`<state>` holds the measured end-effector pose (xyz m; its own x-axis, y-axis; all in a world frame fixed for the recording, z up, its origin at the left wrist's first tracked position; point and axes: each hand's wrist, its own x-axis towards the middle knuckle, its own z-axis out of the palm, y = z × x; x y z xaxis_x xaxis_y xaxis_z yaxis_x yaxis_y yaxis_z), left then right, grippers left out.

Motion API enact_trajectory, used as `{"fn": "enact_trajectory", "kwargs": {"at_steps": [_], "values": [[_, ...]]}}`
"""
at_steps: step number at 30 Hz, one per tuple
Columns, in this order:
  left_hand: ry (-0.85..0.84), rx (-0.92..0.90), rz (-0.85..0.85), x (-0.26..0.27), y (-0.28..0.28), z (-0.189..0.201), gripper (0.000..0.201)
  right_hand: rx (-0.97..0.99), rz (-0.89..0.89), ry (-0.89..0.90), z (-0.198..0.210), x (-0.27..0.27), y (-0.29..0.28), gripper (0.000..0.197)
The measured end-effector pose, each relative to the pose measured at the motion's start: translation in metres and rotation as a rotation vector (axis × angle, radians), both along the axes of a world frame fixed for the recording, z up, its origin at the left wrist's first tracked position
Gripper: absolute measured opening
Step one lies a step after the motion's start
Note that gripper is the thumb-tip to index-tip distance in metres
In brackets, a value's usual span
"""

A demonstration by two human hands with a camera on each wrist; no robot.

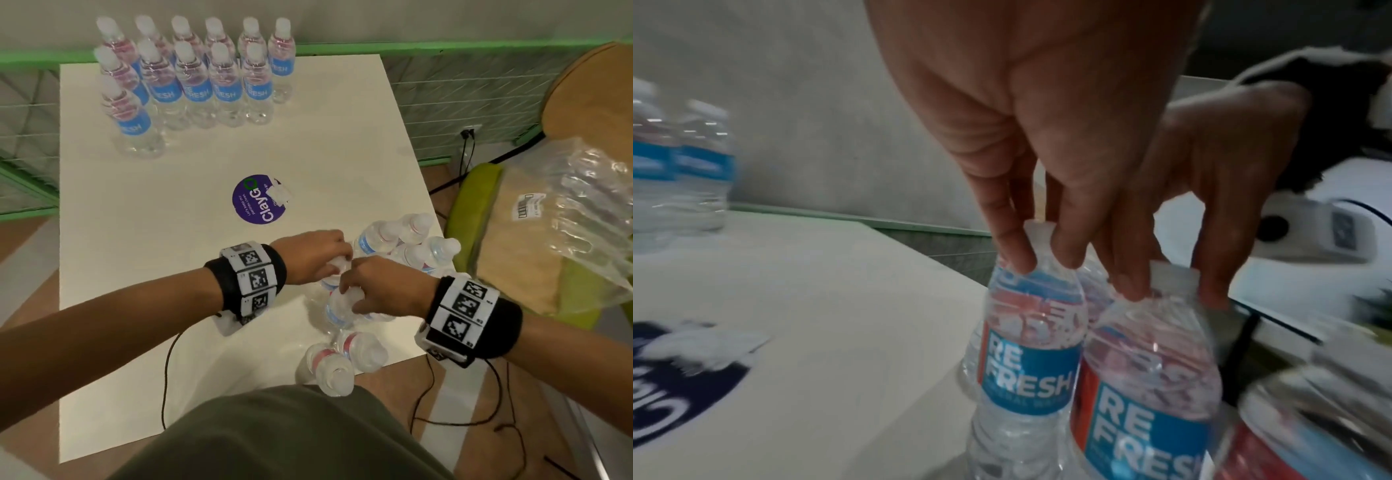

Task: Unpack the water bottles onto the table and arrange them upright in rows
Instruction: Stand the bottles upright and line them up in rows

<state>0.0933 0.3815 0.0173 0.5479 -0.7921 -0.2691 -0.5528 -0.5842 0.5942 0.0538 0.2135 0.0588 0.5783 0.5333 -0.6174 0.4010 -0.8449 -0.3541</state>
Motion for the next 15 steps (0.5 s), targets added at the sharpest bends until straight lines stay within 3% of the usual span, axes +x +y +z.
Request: {"fn": "enact_trajectory", "kwargs": {"at_steps": [4,12,15], "values": [[0.039,-0.007,0.22,0.032,0.036,0.008,0.028,0.038,-0.092,-0.058,0.003,0.041,0.014,0.027],[-0.059,0.083,0.559,0.101,0.136,0.028,0.03,0.159,-0.271,-0.132,0.006,0.152,0.077,0.024],[-0.084,0.121,0.662,0.122,0.167,0.031,0.031,0.186,-0.253,-0.165,0.004,0.188,0.108,0.025]]}}
